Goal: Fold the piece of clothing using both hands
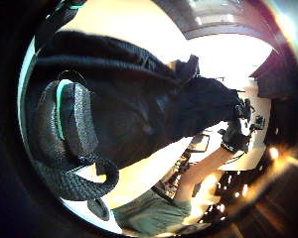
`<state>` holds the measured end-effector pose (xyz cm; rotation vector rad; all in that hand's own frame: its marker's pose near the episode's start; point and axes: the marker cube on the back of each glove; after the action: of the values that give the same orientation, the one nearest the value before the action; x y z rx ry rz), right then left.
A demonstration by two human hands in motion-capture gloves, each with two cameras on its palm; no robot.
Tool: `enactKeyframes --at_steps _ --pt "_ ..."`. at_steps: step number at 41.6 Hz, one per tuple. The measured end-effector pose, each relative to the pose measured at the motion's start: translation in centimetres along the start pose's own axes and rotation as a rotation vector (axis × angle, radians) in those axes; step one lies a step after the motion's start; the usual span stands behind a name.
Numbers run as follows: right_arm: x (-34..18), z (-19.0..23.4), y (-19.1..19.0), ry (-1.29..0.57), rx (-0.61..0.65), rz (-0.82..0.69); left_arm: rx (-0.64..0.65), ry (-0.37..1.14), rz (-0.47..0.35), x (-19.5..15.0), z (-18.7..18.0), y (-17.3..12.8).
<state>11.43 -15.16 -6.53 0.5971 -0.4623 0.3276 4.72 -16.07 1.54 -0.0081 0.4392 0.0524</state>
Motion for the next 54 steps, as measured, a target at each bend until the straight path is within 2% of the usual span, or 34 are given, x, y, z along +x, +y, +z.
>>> enactKeyframes --at_steps 3,8,11,15,21,29,32,38,43,50,54 --pt "-5.3 1.0 1.8 -0.030 -0.086 -0.106 0.054 -0.048 -0.124 -1.7 -2.9 0.3" --pt "-12.4 1.2 7.1 -0.005 -0.302 -0.213 0.186 0.013 -0.099 -3.2 -7.2 0.6" --pt "-15.3 2.9 9.2 -0.046 -0.359 -0.317 0.211 0.013 -0.102 -4.3 -8.8 1.3" --pt "-17.0 6.7 10.9 -0.033 -0.362 -0.422 0.186 -0.034 -0.146 -5.8 -9.7 2.9" --pt "-18.1 12.2 14.9 -0.019 -0.422 -0.498 0.253 -0.156 -0.154 -7.9 -10.3 3.8" --pt "-18.2 16.7 20.0 0.034 -0.567 -0.506 0.270 -0.105 -0.167 -9.1 -10.5 4.4" --pt "-17.9 17.7 20.8 0.038 -0.596 -0.515 0.305 -0.128 -0.169 -9.7 -10.7 4.1" --pt "-17.2 18.9 21.5 0.017 -0.664 -0.501 0.274 -0.084 -0.155 -9.4 -10.3 4.6" --pt "-17.2 19.0 21.8 -0.073 -0.776 -0.544 0.253 -0.102 -0.194 -9.7 -9.8 4.7" --pt "-17.1 16.9 20.9 -0.256 -0.934 -0.506 0.262 -0.130 -0.167 -9.5 -9.3 4.3" --pt "-16.5 14.6 19.2 -0.191 -0.968 -0.552 0.216 -0.104 -0.146 -8.7 -9.2 4.8"
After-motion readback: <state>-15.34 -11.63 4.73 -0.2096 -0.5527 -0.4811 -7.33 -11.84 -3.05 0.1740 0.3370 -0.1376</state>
